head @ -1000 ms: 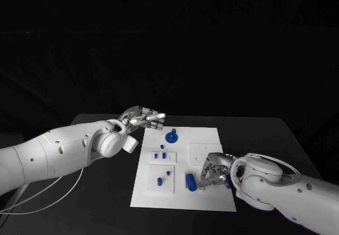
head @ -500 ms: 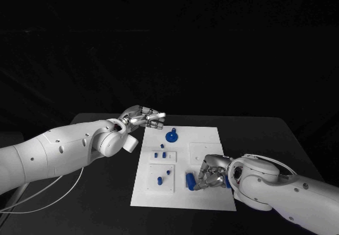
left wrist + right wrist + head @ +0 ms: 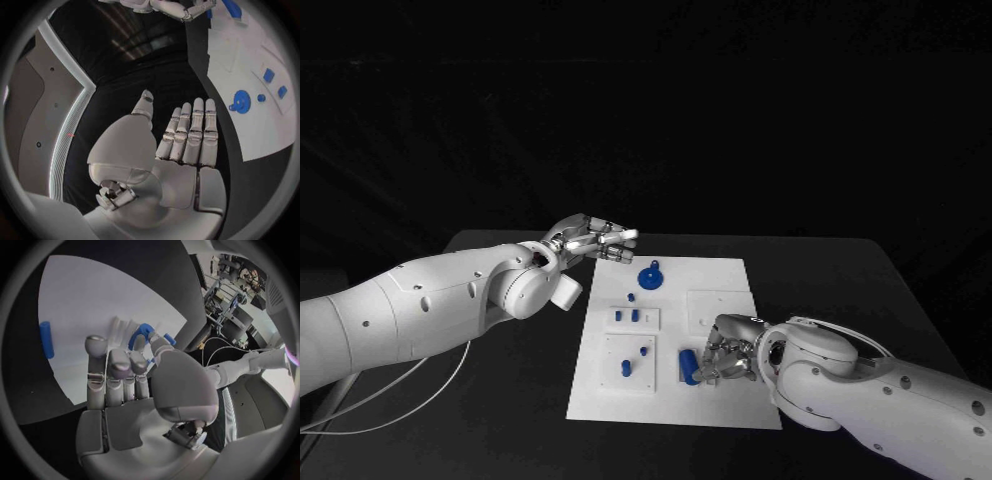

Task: Assemble the parts on the task board

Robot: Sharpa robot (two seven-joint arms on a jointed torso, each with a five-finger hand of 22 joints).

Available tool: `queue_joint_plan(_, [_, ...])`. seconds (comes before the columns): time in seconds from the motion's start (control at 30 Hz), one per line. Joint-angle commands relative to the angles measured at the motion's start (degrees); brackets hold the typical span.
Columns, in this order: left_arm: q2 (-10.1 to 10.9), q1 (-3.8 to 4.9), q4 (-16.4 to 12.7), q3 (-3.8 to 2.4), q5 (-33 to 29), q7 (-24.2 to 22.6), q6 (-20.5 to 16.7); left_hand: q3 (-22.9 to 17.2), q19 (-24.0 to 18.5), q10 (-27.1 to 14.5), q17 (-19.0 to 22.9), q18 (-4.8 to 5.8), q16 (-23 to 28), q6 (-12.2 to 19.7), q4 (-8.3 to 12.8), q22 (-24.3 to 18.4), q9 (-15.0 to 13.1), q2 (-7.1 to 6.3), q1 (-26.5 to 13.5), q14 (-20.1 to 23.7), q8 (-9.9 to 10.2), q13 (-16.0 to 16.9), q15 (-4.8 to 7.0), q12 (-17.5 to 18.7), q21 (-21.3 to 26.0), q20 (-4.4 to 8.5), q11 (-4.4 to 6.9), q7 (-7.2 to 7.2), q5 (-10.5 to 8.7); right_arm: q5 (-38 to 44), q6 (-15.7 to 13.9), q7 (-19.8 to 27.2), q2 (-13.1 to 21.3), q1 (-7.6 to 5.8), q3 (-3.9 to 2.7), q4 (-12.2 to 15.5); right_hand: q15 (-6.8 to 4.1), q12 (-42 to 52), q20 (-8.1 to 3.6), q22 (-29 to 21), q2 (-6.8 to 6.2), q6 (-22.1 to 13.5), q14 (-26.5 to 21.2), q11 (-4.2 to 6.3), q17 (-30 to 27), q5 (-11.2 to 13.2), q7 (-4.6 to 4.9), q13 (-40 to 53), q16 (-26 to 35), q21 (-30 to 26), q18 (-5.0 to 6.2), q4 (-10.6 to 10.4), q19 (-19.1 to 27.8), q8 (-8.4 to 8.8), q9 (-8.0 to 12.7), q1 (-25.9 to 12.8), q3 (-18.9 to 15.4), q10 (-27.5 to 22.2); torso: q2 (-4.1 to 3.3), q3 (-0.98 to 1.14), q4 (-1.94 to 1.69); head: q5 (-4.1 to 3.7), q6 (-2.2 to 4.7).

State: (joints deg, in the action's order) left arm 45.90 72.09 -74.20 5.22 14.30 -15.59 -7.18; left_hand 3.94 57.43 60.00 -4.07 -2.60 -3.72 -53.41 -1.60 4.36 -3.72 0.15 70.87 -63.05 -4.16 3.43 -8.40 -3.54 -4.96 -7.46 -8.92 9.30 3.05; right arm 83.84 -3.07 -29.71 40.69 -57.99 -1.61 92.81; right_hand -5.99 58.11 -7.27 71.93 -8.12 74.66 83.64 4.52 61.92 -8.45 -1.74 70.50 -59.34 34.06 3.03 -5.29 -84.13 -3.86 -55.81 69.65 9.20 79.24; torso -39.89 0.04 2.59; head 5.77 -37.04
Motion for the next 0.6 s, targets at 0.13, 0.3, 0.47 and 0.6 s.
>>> queue_joint_plan(0.13, [-0.19, 0.09, 0.01, -0.04, 0.09, -0.23, 0.93, 0.21, -0.25, -0.42, -0.07, -0.99, 0.19, -0.03, -0.26, 0.05, -0.02, 0.31, -0.13, 0.36, -0.38, 0.09, 0.05, 0.11, -0.14, -0.11, 0.04, 0.42, 0.08, 2.24, -1.81, -2.19, -0.76, 0.45, -0.01, -0.46, -0.36, 0.39, -0.38, -0.13, 0.37, 0.21, 0.02, 0.02, -0.10, -1.08, -0.29, 0.31, -0.29, 0.52, -1.21, -0.17, -2.70, 0.13, -0.72, -1.13, 0.27, 0.61, 0.00, 0.00, 0.01, -0.02, -0.08])
queue_joint_plan(0.3, [-0.21, 0.09, 0.04, -0.04, 0.10, -0.21, 0.97, 0.21, -0.25, -0.42, -0.07, -0.99, 0.19, -0.03, -0.26, 0.05, -0.02, 0.31, -0.13, 0.36, -0.38, 0.09, 0.05, 0.11, -0.14, -0.11, 0.04, 0.42, 0.08, 2.30, -1.78, -2.27, -1.24, 0.71, -0.01, -0.78, -0.39, 0.66, -0.41, -0.21, 0.46, 0.27, -0.01, 0.04, -0.22, -1.17, -0.34, 0.54, -0.24, 0.50, -1.21, -0.11, -2.69, 0.14, -1.01, -1.40, 0.34, 0.75, 0.01, -0.01, 0.00, -0.05, -0.09])
queue_joint_plan(0.47, [-0.25, 0.09, 0.07, -0.03, 0.16, -0.10, 1.10, 0.21, -0.25, -0.42, -0.07, -0.99, 0.19, -0.03, -0.26, 0.05, -0.02, 0.31, -0.13, 0.36, -0.38, 0.09, 0.05, 0.11, -0.14, -0.11, 0.04, 0.42, 0.08, 2.33, -1.41, -1.93, -1.58, 0.88, -0.01, -0.90, -0.41, 0.69, -0.44, -0.41, 0.57, 0.31, -0.01, 0.07, -0.37, -1.42, -0.38, 0.67, -0.25, 0.49, -1.23, -0.10, -2.67, 0.16, -1.46, -1.99, 0.42, 0.80, 0.01, -0.02, 0.03, -0.05, -0.04])
queue_joint_plan(0.6, [-0.28, 0.09, 0.08, -0.03, 0.22, -0.03, 1.18, 0.21, -0.25, -0.42, -0.07, -0.99, 0.19, -0.03, -0.26, 0.05, -0.02, 0.31, -0.13, 0.36, -0.38, 0.09, 0.05, 0.11, -0.14, -0.11, 0.04, 0.42, 0.08, 1.92, -0.76, -1.49, -1.76, 0.93, -0.01, -0.84, -0.39, 0.73, -0.42, -0.42, 0.21, 0.36, -0.02, 0.05, -0.40, -1.29, -0.37, 0.71, -0.25, 0.53, -1.25, -0.04, -2.67, 0.14, -1.51, -1.99, 0.30, 0.83, 0.01, -0.02, 0.03, -0.09, -0.11])
